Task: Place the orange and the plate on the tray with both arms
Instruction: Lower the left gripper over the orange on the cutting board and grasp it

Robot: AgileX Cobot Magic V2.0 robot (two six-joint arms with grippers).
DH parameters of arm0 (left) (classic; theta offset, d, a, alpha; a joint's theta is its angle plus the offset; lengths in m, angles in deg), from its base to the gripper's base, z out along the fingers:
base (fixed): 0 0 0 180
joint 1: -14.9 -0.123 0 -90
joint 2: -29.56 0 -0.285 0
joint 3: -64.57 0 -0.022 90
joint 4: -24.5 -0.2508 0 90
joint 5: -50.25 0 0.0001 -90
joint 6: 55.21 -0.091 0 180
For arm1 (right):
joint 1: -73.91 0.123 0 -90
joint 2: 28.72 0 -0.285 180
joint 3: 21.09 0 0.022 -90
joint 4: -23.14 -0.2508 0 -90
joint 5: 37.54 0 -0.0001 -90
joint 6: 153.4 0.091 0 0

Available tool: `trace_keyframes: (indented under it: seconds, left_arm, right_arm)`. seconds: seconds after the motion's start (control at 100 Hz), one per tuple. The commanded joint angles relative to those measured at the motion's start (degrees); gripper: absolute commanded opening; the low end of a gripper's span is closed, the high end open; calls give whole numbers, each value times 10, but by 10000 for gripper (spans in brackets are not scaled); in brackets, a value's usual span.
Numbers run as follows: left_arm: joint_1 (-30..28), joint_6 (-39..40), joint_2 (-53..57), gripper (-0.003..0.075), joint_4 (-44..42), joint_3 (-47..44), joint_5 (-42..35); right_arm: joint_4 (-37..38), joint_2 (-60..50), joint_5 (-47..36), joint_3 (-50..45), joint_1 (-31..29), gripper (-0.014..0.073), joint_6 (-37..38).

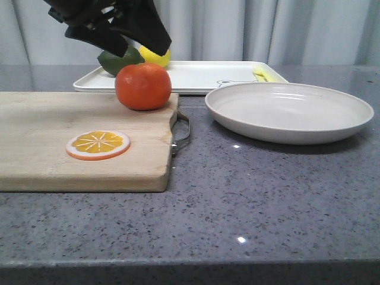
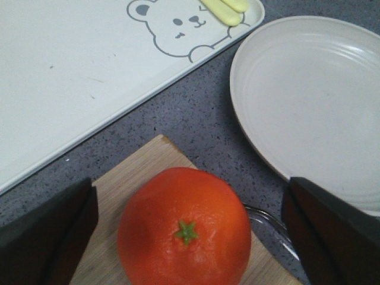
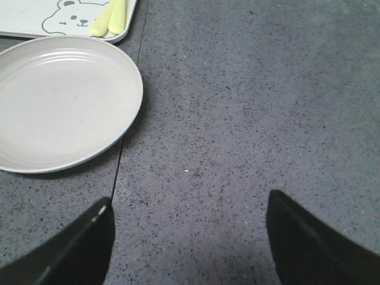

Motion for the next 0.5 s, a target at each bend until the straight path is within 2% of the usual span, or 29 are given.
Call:
trace_keyframes:
  seconds: [0.0, 0.33, 0.49]
  left_arm:
    - [10, 4, 10, 598, 7, 21, -18]
    - [22, 4, -20, 596, -15, 21, -23]
    - [22, 4, -26, 510, -19, 21, -23]
  right_arm:
    - [6, 7, -32, 20, -3, 540, -4]
    - [6, 7, -32, 20, -3, 540, -4]
    - [7, 7, -32, 20, -3, 540, -4]
